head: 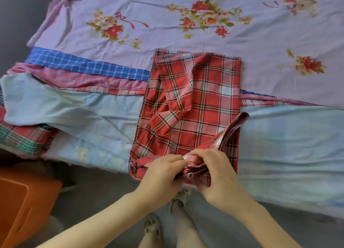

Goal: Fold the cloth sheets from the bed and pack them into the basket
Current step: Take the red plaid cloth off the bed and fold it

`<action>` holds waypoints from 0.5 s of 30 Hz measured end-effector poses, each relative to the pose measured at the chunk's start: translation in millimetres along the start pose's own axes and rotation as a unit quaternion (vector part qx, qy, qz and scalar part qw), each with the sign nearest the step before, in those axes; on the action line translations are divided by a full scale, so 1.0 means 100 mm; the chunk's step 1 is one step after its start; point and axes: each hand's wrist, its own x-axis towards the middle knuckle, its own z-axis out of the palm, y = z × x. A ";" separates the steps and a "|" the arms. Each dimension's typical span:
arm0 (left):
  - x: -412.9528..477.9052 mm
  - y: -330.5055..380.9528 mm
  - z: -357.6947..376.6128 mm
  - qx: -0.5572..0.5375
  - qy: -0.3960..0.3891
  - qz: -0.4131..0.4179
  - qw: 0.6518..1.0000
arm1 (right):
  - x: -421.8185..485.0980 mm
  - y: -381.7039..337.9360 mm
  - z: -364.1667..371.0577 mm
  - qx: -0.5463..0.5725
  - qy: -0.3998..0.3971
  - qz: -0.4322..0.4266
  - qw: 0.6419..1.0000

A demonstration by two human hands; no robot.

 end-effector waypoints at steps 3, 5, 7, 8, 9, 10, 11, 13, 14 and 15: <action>-0.20 0.14 -0.24 0.001 -0.058 0.045 0.997 | -0.04 0.20 0.05 -0.141 -0.060 -0.055 0.987; -0.40 0.29 -0.38 -0.002 -0.084 0.086 0.993 | -0.14 0.35 -0.01 -0.201 -0.057 -0.038 0.977; -0.58 0.43 -0.53 0.007 -0.068 0.097 0.993 | -0.33 0.45 -0.17 -0.229 -0.053 0.016 0.972; -0.68 0.50 -0.63 0.008 -0.041 0.090 0.995 | -0.46 0.44 -0.27 -0.247 -0.039 0.044 0.967; -0.71 0.53 -0.71 0.000 -0.018 0.074 0.997 | -0.54 0.47 -0.38 -0.266 -0.030 0.078 0.960; -0.78 0.54 -0.80 -0.003 0.003 0.064 0.998 | -0.65 0.44 -0.47 -0.292 -0.029 0.108 0.950; -0.87 0.61 -0.92 0.009 0.011 0.059 0.998 | -0.79 0.36 -0.53 -0.313 -0.033 0.134 0.940; -1.08 0.74 -1.14 0.052 -0.001 0.079 0.996 | -1.09 0.21 -0.56 -0.341 -0.023 0.159 0.926; -1.10 0.70 -1.21 0.079 -0.008 0.105 0.991 | -1.14 0.18 -0.60 -0.336 -0.028 0.169 0.926; -1.12 0.69 -1.31 0.105 -0.018 0.126 0.986 | -1.17 0.10 -0.66 -0.328 -0.019 0.167 0.930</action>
